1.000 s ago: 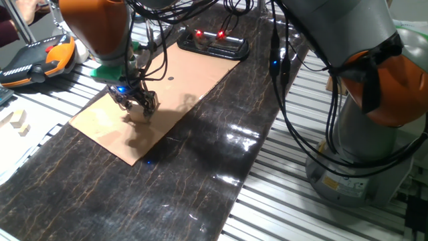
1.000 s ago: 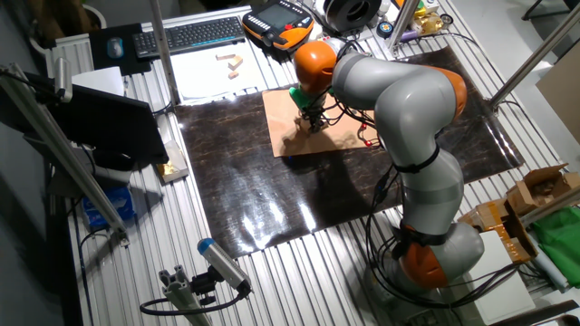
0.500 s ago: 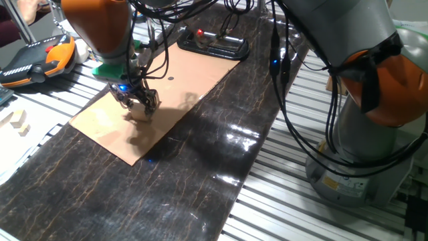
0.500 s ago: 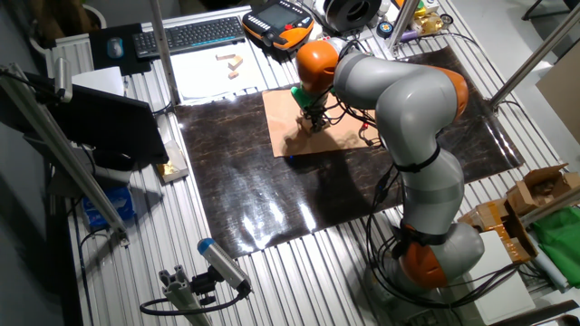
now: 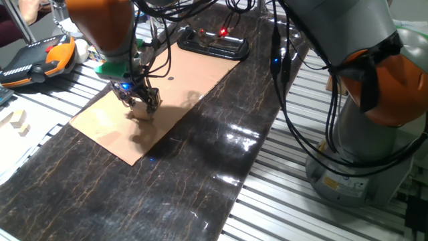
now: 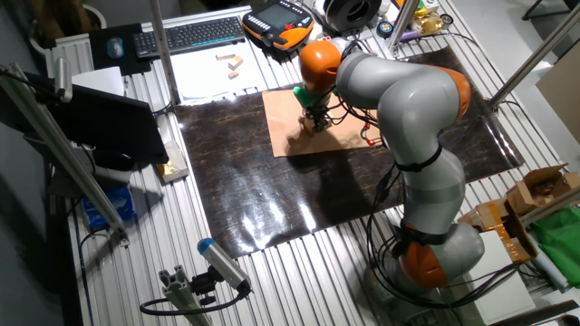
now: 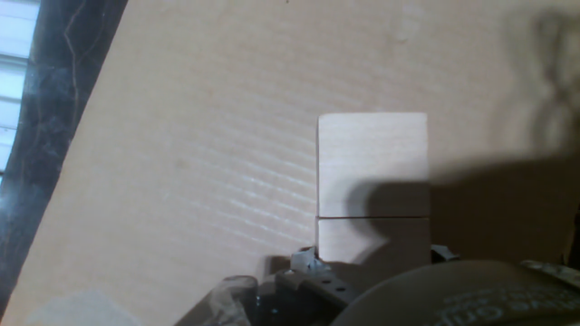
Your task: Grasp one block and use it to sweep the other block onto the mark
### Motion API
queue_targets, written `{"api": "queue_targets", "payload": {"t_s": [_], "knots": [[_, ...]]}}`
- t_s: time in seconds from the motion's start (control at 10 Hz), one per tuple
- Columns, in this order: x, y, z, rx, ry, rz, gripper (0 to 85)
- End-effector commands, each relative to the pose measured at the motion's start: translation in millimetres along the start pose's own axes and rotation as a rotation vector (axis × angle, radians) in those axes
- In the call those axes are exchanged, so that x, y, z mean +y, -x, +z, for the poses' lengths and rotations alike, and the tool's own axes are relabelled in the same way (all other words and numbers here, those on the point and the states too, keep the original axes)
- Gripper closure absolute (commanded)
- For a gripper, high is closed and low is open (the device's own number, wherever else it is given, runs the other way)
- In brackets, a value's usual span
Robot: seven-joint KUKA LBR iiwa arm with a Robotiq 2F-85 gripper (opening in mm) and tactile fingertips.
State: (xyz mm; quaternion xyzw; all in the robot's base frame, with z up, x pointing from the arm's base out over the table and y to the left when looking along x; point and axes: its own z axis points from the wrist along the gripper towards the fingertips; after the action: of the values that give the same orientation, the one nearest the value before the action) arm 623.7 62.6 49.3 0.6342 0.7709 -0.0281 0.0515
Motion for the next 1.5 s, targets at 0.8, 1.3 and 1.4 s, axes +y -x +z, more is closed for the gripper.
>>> {"api": "queue_targets", "payload": {"t_s": [0.8, 1.3, 1.4], "knots": [[-0.8, 4.9, 0.4, 0.003, 0.002, 0.016, 84.3], [-1.7, 9.9, 2.6, 0.0, 0.003, 0.012, 84.3], [-2.2, 10.9, 2.5, -0.003, 0.002, 0.013, 84.3]]}}
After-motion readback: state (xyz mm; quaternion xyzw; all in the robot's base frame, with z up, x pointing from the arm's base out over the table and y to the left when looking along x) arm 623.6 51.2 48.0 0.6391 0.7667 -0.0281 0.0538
